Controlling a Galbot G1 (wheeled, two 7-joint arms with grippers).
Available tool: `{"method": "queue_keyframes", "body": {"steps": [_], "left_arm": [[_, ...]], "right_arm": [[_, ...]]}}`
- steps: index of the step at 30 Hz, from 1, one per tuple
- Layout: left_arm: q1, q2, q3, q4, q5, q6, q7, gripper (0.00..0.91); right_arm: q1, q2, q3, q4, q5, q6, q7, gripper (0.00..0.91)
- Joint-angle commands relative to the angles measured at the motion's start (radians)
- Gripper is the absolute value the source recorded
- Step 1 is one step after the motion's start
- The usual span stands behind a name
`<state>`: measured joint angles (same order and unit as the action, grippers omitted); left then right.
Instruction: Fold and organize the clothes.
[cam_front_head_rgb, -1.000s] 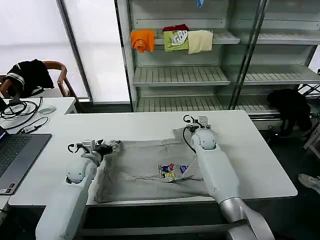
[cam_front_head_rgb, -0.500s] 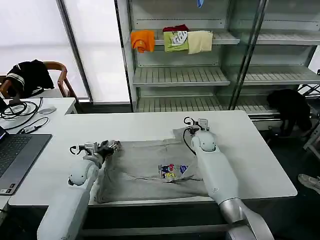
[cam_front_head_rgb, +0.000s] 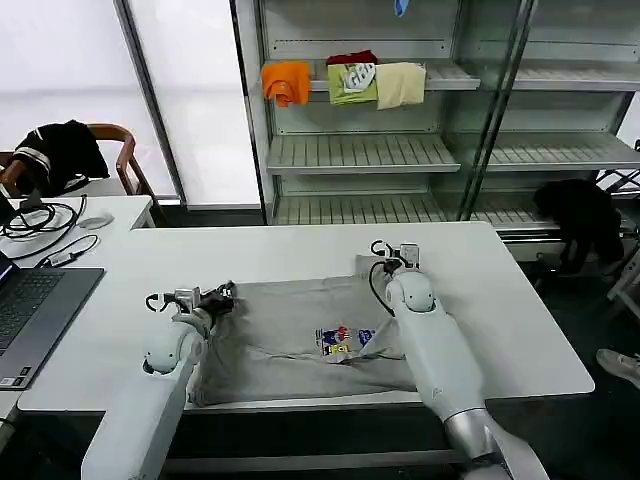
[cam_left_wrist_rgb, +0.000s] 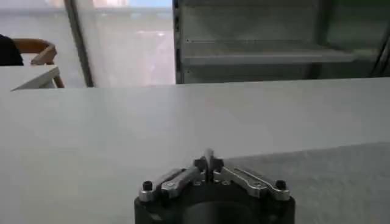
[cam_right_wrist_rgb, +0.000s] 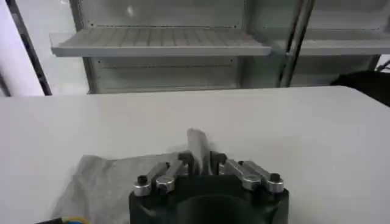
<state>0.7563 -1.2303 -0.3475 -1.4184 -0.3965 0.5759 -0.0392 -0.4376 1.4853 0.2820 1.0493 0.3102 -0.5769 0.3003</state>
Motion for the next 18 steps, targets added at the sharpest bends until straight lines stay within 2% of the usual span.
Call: {"method": "queue_keyframes", "body": {"steps": [1, 18], "left_arm": [[0.001, -0.004, 0.001, -0.003, -0.001, 0.001, -0.001, 0.01], [0.093, 0.015, -0.01, -0.246, 0.024, 0.0, 0.007, 0.01]], "right_arm": [[-0.034, -0.015, -0.002, 0.097, 0.029, -0.003, 0.004, 0.0], [-0.187, -0.049, 0.026, 0.499, 0.045, -0.005, -0.004, 0.0]]}}
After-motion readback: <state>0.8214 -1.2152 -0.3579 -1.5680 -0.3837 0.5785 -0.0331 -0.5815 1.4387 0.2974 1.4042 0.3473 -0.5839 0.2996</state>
